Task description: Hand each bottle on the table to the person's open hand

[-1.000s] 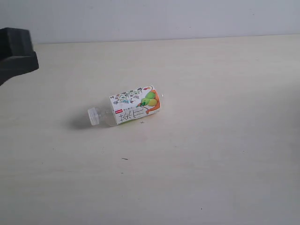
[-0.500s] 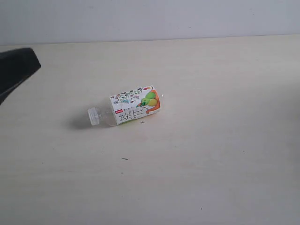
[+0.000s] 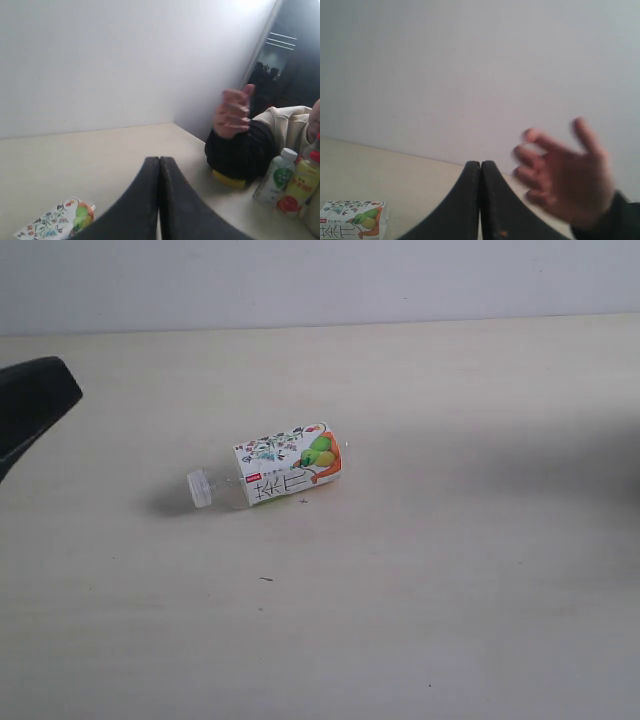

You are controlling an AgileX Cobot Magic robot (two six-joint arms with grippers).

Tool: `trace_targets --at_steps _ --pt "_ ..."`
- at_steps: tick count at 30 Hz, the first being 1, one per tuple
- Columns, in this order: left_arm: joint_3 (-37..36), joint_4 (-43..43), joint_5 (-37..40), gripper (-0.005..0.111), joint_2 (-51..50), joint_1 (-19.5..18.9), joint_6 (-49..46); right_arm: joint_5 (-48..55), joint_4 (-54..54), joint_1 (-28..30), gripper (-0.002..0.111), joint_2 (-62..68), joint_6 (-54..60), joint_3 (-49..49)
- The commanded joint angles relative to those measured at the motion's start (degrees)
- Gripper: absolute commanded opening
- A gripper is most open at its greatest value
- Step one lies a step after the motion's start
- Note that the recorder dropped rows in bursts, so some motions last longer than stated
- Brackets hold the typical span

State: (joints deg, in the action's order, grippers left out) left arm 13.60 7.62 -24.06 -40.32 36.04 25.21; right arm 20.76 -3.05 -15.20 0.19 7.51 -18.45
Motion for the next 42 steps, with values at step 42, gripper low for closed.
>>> trace_targets --at_steps 42 --pt "7.6 3.3 3.3 0.0 -6.3 -0.1 -4.2 -0.3 0.1 0.2 0.0 -0.2 0.0 0.3"
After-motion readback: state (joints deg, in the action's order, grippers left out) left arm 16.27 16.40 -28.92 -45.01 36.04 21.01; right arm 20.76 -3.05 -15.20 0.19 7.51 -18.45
